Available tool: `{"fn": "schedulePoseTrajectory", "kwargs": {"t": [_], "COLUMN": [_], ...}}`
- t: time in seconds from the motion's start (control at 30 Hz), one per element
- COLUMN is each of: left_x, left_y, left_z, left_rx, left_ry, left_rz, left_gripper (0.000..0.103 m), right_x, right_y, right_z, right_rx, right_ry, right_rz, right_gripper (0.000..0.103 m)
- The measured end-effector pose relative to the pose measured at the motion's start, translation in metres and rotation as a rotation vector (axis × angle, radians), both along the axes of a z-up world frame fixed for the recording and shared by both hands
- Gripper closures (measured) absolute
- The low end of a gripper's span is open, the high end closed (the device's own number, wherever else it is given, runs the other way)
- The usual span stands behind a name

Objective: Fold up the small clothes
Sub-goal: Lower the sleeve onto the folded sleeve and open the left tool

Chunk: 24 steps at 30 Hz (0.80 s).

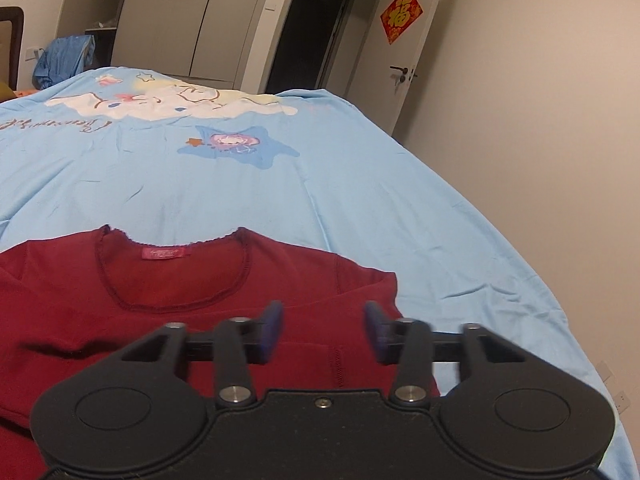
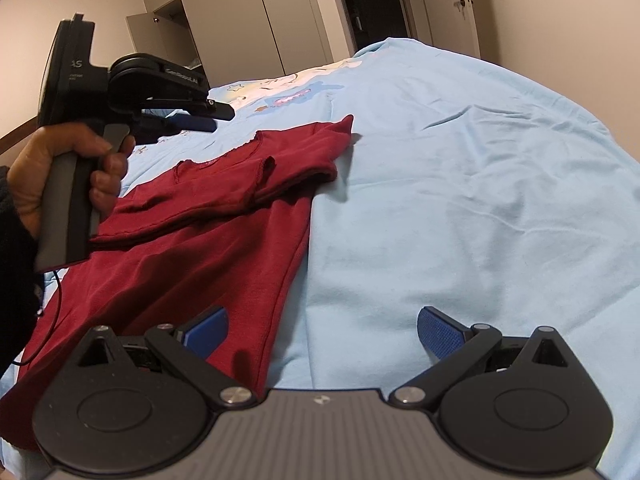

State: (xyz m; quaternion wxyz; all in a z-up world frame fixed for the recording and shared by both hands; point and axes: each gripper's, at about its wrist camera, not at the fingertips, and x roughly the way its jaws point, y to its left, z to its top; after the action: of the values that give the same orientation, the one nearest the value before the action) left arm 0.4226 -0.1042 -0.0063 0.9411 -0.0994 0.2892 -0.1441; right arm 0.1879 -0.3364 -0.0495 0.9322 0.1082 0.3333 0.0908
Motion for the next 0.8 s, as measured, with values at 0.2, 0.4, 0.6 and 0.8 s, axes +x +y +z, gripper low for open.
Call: {"fn": "schedulePoseTrajectory", "kwargs": {"t": [0.2,0.4,0.6,0.8], "left_x": [-0.022,-0.036,-0.035,-0.016], "left_y": [0.054,0.148,0.245,0.305], "left_z": [0.018,0.025,0.013,-0.013], "left_rx": [0.039,0.129,0.146,-0.014], "left_ry": [-0.013,-0.009,0.050,0.109], "left_rz": [0.087,0.305,0.505,0.528], "left_gripper": [0.017,0.003,0.001,0.009], "right_x": [0.005,0.019,0.049,0.090], "right_y": [0.009,0.027,0.050,0.078], "right_z": [-0.002,-0.002,0.005,0.013], "right_rx": [0.002,-0.016,-0.038,-0.094], "right_ry": [0.000,-0.014,-0.069,-0.152], "right_rz": [0.015,0.062,0.094,0.114], "right_gripper": [0.000,0.000,0.000,0.000]}}
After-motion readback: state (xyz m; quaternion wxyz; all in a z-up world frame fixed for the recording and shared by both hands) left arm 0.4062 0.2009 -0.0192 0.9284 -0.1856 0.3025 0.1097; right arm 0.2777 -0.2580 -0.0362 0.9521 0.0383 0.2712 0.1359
